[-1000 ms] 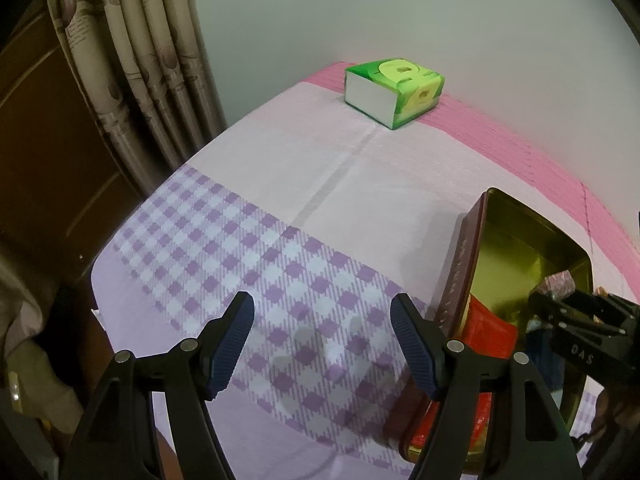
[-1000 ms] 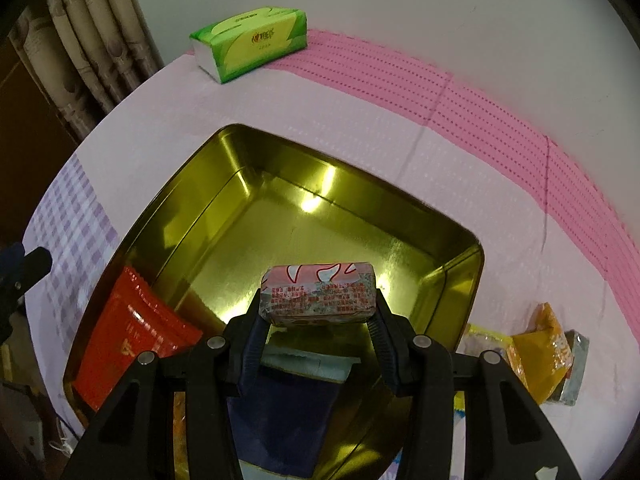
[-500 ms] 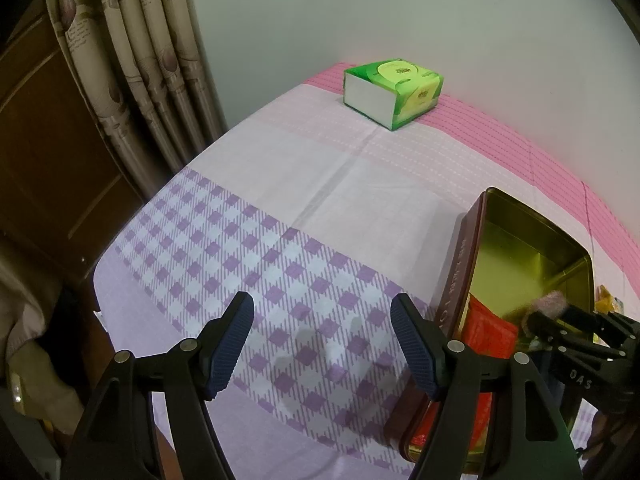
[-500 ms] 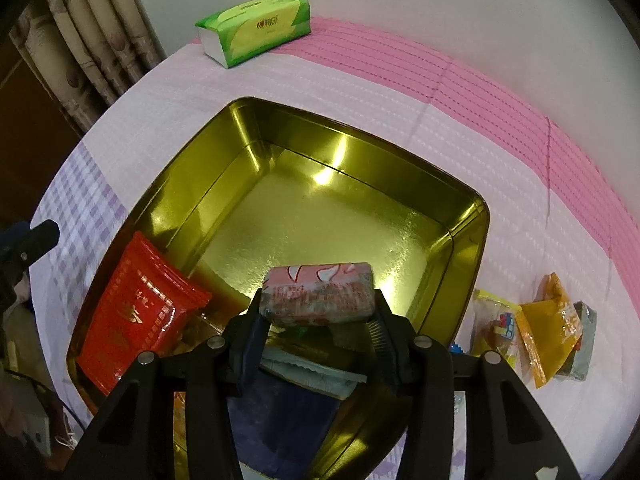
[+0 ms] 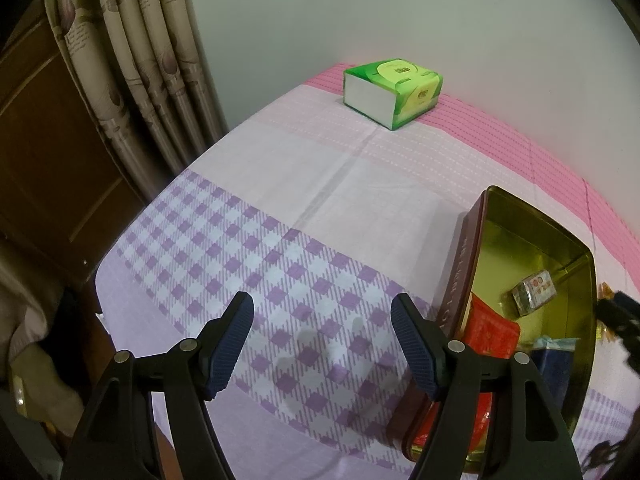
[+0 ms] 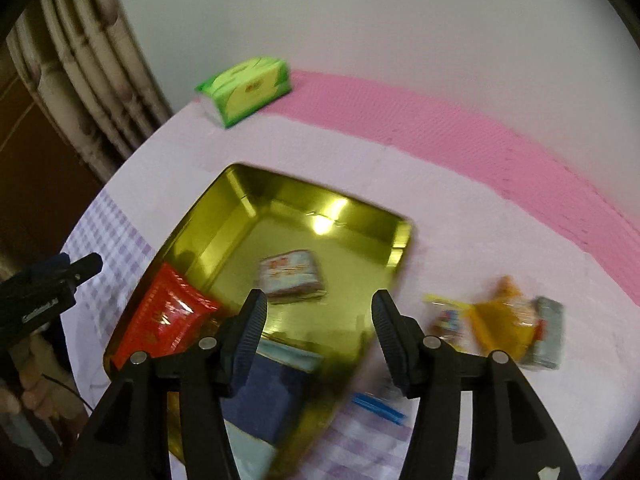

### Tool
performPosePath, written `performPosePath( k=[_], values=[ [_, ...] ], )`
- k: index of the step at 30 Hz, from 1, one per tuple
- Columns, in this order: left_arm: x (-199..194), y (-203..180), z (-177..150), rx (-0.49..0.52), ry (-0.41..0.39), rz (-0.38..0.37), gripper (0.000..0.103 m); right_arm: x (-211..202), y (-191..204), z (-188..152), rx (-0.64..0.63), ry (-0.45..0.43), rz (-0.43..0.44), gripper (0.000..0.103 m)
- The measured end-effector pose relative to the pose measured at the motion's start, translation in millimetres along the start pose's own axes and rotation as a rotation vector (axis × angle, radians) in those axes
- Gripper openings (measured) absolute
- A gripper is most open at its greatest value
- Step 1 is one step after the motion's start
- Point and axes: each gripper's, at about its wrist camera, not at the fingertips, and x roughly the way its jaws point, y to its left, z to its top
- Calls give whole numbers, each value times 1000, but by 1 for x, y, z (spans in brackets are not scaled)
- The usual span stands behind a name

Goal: Organize snacks
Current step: 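Move the right tool to the grey-green square pack and grasp it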

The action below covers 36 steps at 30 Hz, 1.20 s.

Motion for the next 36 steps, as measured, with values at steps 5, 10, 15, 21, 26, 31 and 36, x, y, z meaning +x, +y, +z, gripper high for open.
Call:
performPosePath(
  k=[5,10,15,21,26,31,36],
  values=[
    [-1,-2,-1,17,-8,17,72,-21,-59,-14,75,-28,-105,52],
    [-4,-9,-4,36,-16,4,72,-26,-114,-32,156,-21,-186,52],
    [-10,-26,-9,94,-42,-11,72,-20,-142,-49,196,-9,-216,52],
    [-22,-57,-18,182,-61,-38,72,-3,-154,-55,224,0,-207,52],
    [-38,-83,-24,259,-87,-63,72,12,-160,-51,233,4,-208,52],
    [-47,-111,-30,325,-70,-116,72,21,-162,-43,233,-13,-199,52],
    [-55,-141,-34,380,-64,-171,72,29,-164,-39,244,-5,-186,51]
  ],
)
